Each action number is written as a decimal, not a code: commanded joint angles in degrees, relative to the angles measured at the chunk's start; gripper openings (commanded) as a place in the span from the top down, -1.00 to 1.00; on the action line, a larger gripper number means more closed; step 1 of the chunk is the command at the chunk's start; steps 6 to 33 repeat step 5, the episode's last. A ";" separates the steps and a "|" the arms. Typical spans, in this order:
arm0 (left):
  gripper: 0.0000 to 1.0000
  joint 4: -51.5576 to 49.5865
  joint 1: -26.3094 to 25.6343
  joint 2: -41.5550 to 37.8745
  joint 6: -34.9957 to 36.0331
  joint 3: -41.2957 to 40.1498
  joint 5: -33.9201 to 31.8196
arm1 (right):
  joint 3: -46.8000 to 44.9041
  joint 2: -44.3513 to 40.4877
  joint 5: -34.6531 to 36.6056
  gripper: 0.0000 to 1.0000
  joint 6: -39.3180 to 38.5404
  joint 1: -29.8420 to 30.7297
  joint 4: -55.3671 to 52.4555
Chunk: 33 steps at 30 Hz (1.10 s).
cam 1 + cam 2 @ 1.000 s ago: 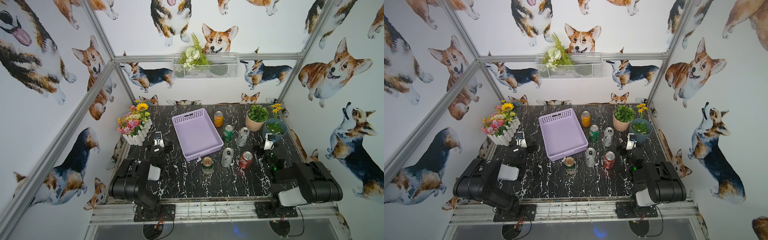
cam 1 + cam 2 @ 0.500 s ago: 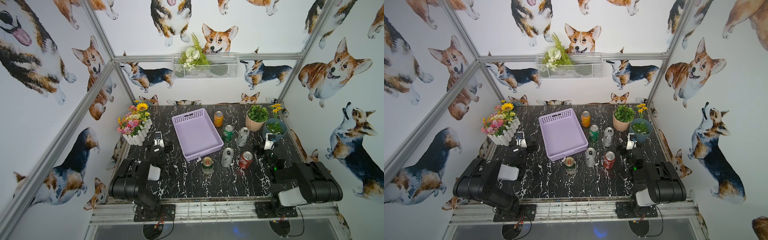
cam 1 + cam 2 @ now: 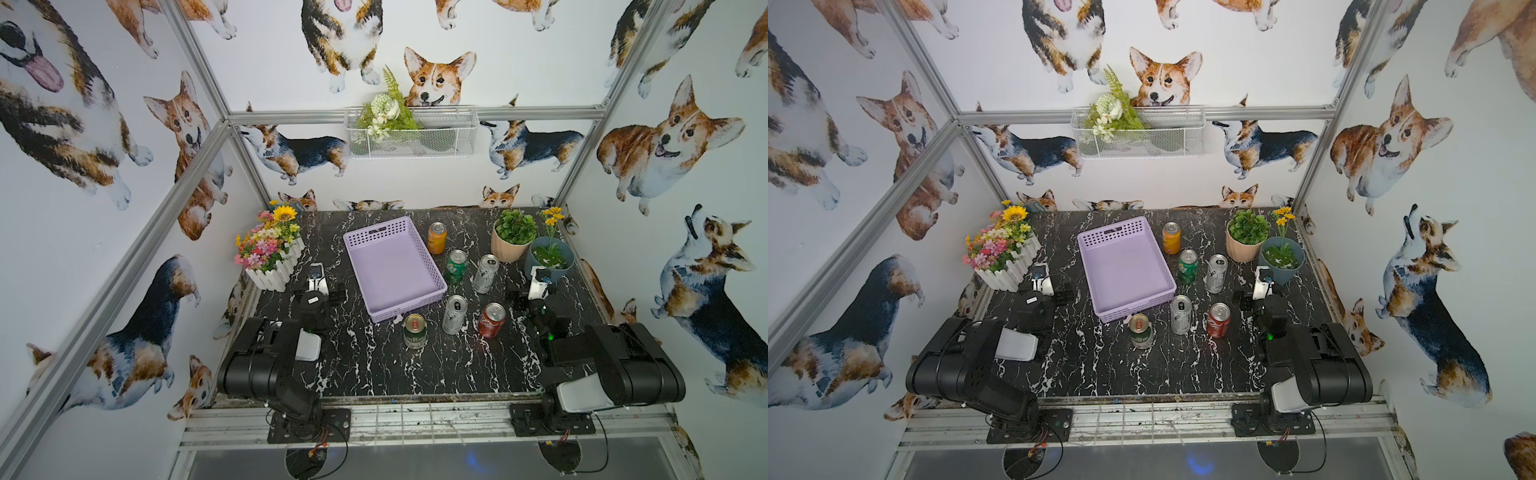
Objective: Take out the drinks from the basket
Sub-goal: Reset both arms
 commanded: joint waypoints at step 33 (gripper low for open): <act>-1.00 1.93 0.09 0.02 0.14 -0.11 0.12 | 0.14 -0.12 -0.30 -0.99 0.51 0.09 2.78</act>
